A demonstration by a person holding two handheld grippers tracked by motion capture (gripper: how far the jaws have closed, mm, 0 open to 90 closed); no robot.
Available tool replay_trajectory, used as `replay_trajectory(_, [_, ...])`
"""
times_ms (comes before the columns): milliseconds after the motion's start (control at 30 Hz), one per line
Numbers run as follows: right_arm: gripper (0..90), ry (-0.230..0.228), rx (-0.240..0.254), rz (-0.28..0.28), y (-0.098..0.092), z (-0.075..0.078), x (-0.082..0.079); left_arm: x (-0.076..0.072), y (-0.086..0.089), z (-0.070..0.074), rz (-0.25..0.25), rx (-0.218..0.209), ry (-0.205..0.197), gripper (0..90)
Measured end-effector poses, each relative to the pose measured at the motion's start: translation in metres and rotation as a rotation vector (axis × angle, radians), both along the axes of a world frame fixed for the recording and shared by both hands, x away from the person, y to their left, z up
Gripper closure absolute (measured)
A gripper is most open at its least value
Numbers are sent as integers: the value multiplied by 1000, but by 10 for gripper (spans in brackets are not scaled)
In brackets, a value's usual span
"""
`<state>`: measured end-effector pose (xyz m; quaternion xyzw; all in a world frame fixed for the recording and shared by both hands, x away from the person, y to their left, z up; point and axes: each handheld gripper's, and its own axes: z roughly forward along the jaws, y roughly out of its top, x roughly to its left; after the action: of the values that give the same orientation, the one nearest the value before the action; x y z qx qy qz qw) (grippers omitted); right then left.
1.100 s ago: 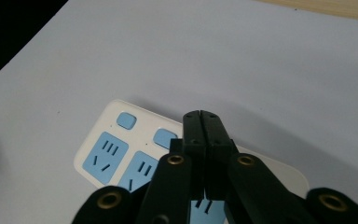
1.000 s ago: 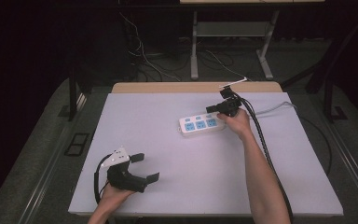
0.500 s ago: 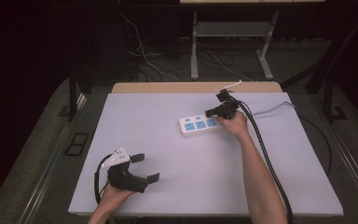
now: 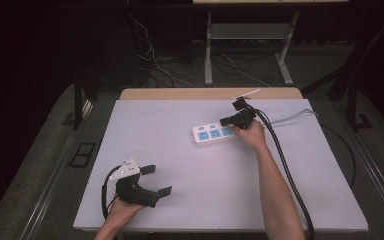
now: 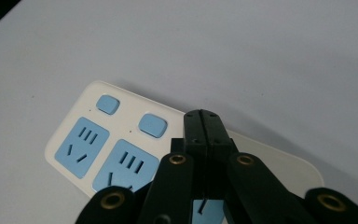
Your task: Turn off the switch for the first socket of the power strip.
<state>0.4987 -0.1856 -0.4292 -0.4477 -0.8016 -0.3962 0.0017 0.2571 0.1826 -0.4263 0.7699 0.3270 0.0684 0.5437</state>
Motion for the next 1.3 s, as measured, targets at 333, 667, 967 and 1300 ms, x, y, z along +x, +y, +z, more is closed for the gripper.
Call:
replay_trajectory(333, [900, -11, 92, -40, -9, -10, -5, -1, -2, -1, -4, 5, 2, 0])
replay_trajectory(667, [900, -24, 65, -27, -7, -8, -5, 0, -1, -1, -4, 3, 4, 0])
replay_trajectory(967, [900, -20, 10, 2, -3, -2, -3, 1, -2, -2, -6, 9, 6, 0])
replay_trajectory(1300, [900, -64, -100, 39, -3, 18, -6, 3, -2, -2, -7, 4, 13, 0])
